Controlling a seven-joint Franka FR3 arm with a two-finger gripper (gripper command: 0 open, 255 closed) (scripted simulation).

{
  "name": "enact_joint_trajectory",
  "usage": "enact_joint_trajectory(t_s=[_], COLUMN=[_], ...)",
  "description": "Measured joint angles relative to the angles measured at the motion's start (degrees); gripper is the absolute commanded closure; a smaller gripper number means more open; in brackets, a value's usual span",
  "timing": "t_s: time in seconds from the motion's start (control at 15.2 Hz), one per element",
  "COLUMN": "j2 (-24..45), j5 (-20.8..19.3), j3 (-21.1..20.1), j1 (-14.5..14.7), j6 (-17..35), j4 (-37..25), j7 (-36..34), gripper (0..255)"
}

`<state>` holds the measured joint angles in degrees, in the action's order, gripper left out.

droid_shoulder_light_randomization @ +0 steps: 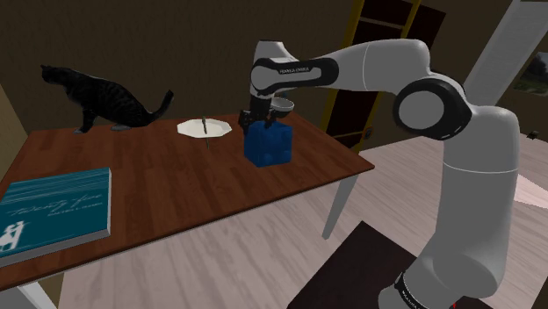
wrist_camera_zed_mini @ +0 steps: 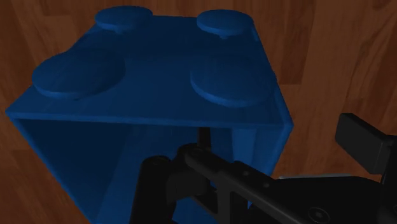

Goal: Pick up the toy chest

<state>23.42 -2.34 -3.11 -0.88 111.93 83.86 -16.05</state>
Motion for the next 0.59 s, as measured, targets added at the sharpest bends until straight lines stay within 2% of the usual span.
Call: enact_joint_trajectory(t_s=[0.13, 0.2, 0.33, 0.46, 0.59], j2=[0.13, 0.17, 0.05, 0.37, 1.2], j5=[-0.1, -0.14, -0.25, -2.25, -1.58], j3=[-0.16, -0.22, -0.24, -0.17, -0.05], j1=[0.09, 0.15, 0.29, 0.38, 0.24], j6=[1.42, 1.58, 1.85, 1.69, 1.26], j4=[0.25, 0.26, 0.61, 0.15, -1.31], j7=[0.01, -0.08, -0.4, -0.6, -0.4], gripper=[0, 255, 255, 255, 255])
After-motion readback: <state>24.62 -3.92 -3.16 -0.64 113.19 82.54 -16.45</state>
